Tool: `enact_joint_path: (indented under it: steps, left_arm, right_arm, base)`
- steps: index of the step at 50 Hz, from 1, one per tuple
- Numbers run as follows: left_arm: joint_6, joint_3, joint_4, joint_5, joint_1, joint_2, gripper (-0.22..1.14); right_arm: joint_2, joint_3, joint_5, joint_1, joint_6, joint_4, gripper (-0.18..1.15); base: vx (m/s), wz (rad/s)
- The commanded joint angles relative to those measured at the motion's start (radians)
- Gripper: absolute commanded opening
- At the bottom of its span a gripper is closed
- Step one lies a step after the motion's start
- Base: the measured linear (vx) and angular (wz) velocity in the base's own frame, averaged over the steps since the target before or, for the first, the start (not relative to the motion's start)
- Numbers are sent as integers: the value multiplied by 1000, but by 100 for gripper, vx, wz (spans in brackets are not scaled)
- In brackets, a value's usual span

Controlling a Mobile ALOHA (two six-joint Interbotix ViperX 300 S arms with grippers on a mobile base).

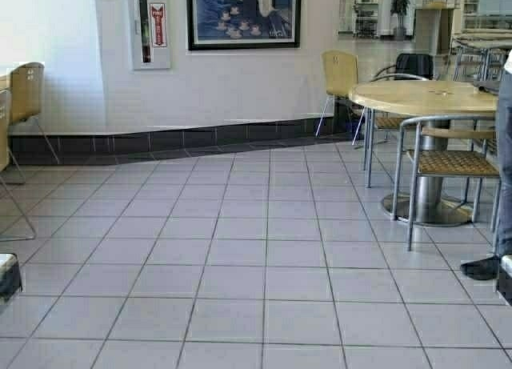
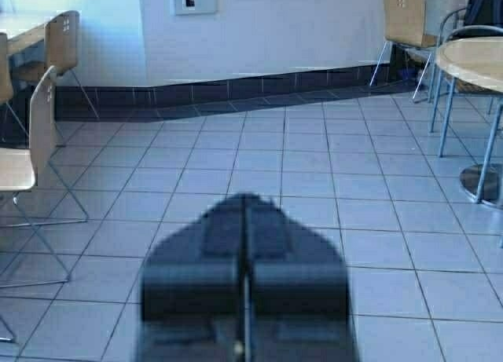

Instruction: Push the chairs under the table

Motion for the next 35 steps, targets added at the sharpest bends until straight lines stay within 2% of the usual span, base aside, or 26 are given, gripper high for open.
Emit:
enact_joint_path:
  steps: [1, 20, 35]
  left_arm:
    - [-8, -15, 0, 0, 6, -8, 0]
    - [-5, -25, 0, 0, 6, -21, 3]
    - [-9, -15, 0, 0, 6, -28, 3]
  right_arm:
    - [0, -5, -3, 3, 18, 0, 2]
    - [-160, 34, 2, 3, 23, 0, 4]
    - [-138, 15, 41, 3, 23, 2, 4]
  base:
    - [-1, -1]
    - [1, -2]
    - [13, -9]
